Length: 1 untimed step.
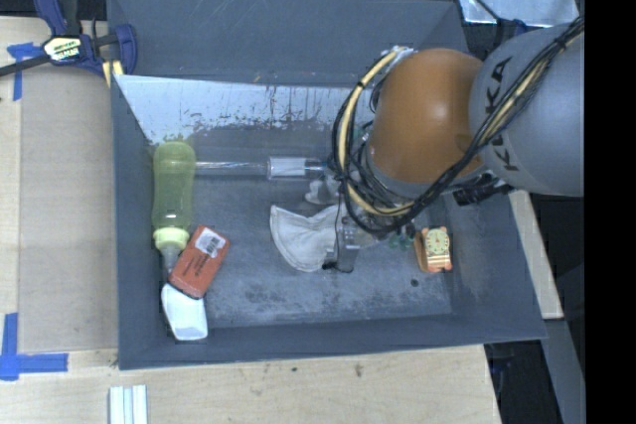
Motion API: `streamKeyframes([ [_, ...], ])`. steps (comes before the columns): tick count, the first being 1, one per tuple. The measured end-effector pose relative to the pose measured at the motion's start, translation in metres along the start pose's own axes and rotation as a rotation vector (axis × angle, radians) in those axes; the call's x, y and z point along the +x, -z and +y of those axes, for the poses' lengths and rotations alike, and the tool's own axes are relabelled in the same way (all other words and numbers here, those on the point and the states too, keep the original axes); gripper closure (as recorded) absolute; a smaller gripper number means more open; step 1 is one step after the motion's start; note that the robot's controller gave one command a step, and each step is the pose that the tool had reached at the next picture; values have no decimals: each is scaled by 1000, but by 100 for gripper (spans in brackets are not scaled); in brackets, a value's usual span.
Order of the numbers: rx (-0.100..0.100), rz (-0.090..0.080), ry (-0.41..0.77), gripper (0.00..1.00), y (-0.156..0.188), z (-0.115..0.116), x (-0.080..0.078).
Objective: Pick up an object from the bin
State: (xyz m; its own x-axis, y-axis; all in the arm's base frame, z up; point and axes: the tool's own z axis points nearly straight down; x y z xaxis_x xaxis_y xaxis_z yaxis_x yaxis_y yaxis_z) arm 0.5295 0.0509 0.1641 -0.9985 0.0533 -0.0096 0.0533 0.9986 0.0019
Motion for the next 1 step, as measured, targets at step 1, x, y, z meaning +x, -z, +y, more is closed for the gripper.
streamKeyframes([
  [1, 2, 8, -174, 100, -73, -9, -3],
])
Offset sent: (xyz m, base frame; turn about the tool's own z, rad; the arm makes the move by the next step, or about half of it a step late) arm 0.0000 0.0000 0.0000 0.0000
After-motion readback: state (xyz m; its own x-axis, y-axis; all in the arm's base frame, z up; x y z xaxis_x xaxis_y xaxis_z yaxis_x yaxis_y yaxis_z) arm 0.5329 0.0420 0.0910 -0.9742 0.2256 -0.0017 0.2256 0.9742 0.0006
